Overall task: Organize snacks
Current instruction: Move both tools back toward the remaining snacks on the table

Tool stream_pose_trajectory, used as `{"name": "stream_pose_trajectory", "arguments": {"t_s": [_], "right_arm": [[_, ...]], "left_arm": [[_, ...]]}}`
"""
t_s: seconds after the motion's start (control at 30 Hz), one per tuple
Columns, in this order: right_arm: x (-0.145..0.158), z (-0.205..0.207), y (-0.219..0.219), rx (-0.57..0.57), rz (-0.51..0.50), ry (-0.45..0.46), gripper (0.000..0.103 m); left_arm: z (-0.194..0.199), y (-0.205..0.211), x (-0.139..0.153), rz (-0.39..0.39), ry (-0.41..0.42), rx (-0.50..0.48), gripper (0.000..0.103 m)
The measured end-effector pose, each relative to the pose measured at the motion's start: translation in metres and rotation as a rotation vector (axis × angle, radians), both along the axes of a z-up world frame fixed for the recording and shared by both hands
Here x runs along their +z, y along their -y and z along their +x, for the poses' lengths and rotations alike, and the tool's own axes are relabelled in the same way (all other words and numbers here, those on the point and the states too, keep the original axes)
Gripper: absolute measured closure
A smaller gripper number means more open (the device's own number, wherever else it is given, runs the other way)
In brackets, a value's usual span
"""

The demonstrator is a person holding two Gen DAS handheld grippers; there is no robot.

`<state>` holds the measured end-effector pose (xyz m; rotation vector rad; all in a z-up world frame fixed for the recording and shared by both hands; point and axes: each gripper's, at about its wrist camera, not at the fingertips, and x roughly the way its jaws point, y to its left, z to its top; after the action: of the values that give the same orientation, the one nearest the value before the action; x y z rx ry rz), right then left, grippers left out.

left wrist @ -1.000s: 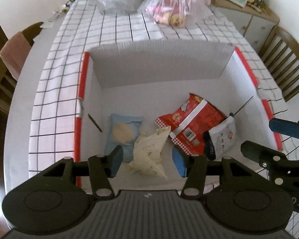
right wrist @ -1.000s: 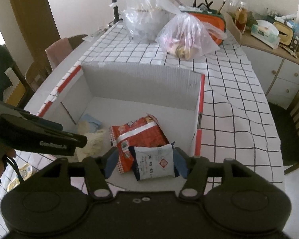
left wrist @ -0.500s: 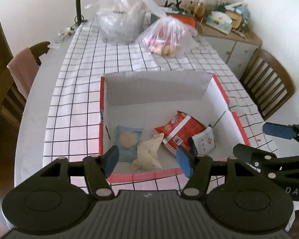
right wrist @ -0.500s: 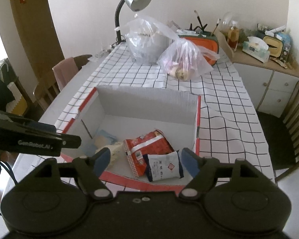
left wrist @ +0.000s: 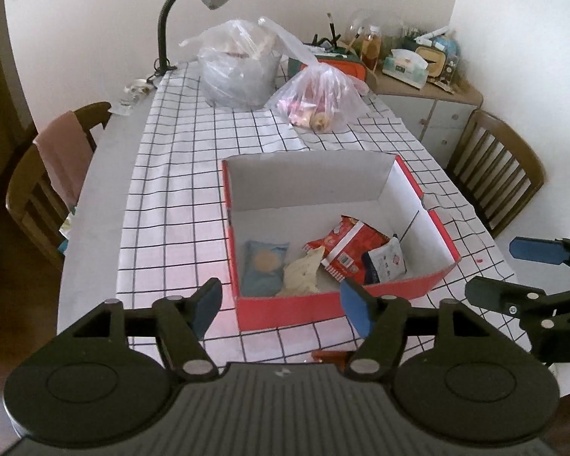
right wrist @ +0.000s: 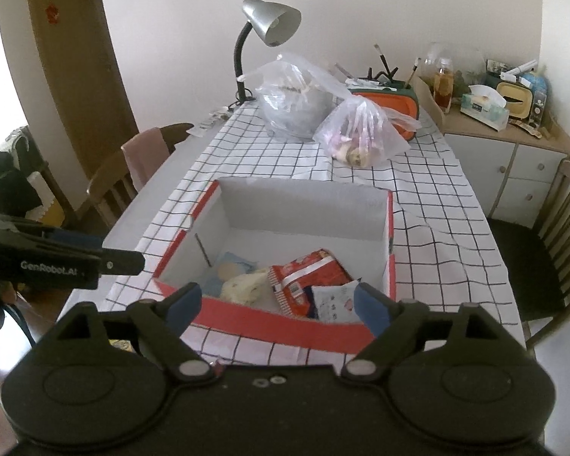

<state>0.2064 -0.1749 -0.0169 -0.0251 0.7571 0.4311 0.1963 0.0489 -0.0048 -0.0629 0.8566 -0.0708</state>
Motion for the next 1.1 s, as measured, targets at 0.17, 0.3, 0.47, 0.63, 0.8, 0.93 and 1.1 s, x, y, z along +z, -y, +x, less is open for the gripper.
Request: {"name": "stream_pose_trajectory", "arguments": {"t_s": [0.17, 0.3, 0.47, 0.63, 0.8, 0.93, 1.1], "right_arm": [[0.000, -0.018, -0.008, 0.010, 0.021, 0.000, 0.008], [-0.005, -0.031, -0.015, 0.019, 0.039, -0.012, 0.006], [-0.016, -0.045, -0.024, 0.025, 0.072, -0.034, 0.000], [-0.035, -0.054, -0.033, 0.018, 0.066, -0.081, 0.000], [-0.055, -0.053, -0.037, -0.008, 0.046, -0.123, 0.000], [-0.076, -0.048, -0.039, -0.020, 0.024, -0.168, 0.000], [-0.104, -0.038, -0.044, -0.042, -0.008, -0.239, 0.000]], "left_arm": [[-0.022, -0.018, 0.001, -0.004, 0.013, 0.018, 0.030], [-0.037, -0.031, -0.002, 0.001, 0.017, 0.022, 0.029], [-0.053, -0.051, -0.011, -0.005, 0.014, 0.050, 0.028], [-0.061, -0.069, -0.028, -0.011, -0.016, 0.068, 0.027], [-0.060, -0.081, -0.050, -0.007, -0.064, 0.073, 0.027], [-0.054, -0.087, -0.071, -0.016, -0.132, 0.049, 0.027], [-0.042, -0.096, -0.100, -0.013, -0.204, 0.052, 0.027]]}}
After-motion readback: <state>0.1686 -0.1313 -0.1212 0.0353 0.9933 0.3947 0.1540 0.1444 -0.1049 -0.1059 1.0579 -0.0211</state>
